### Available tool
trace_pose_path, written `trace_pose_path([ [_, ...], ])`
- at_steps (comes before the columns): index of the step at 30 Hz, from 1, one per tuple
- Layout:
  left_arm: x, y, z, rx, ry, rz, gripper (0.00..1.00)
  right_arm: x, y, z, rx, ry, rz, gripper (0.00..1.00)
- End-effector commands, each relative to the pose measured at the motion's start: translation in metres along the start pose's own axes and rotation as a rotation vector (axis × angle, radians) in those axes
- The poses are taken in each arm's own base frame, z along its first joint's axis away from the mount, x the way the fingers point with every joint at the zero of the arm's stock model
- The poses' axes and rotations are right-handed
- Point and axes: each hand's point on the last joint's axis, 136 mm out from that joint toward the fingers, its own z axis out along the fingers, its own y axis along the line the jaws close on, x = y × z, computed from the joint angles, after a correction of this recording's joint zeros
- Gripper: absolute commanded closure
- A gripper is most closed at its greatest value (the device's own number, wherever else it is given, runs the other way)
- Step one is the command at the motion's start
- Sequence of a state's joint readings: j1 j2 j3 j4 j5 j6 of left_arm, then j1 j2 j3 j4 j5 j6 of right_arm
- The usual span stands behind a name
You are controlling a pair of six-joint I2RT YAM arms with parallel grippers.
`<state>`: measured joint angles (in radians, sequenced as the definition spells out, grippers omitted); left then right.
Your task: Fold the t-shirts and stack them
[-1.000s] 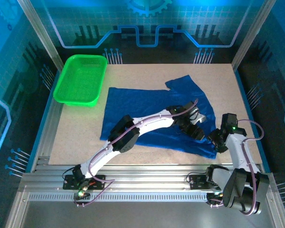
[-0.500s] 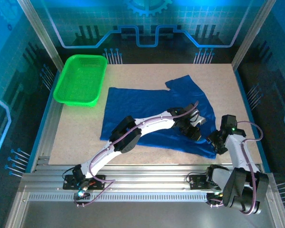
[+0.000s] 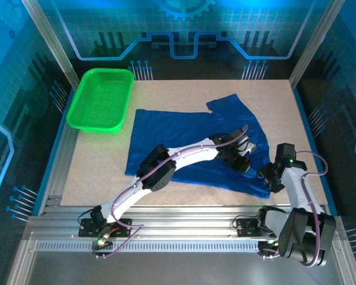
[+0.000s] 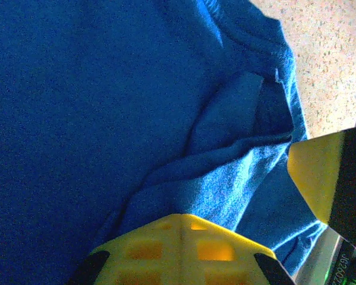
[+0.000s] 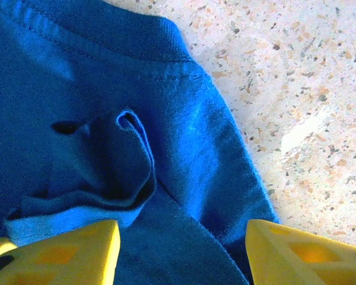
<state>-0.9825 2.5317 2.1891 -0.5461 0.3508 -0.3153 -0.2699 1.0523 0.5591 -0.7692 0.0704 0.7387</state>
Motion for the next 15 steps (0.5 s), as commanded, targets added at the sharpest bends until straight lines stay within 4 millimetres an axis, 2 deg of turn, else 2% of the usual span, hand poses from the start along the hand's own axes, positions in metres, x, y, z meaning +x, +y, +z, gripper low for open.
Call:
trace_pose_path([
  [1, -0.033, -0.024, -0.043, 0.006, -0.104, 0.025, 1.0, -0.01, 0.005, -0.006, -0.018, -0.02, 0.004, 0.41],
  [5, -0.043, -0.016, -0.056, -0.041, -0.146, 0.03, 1.0, -0.015, 0.004, -0.009, -0.016, -0.036, 0.013, 0.41],
  [9, -0.053, -0.008, -0.07, -0.096, -0.186, 0.043, 1.0, -0.024, 0.011, -0.013, -0.053, -0.056, 0.018, 0.4],
  [15, -0.056, 0.017, -0.075, -0.197, -0.206, 0.005, 1.0, -0.035, 0.022, -0.015, -0.093, -0.075, 0.015, 0.39],
])
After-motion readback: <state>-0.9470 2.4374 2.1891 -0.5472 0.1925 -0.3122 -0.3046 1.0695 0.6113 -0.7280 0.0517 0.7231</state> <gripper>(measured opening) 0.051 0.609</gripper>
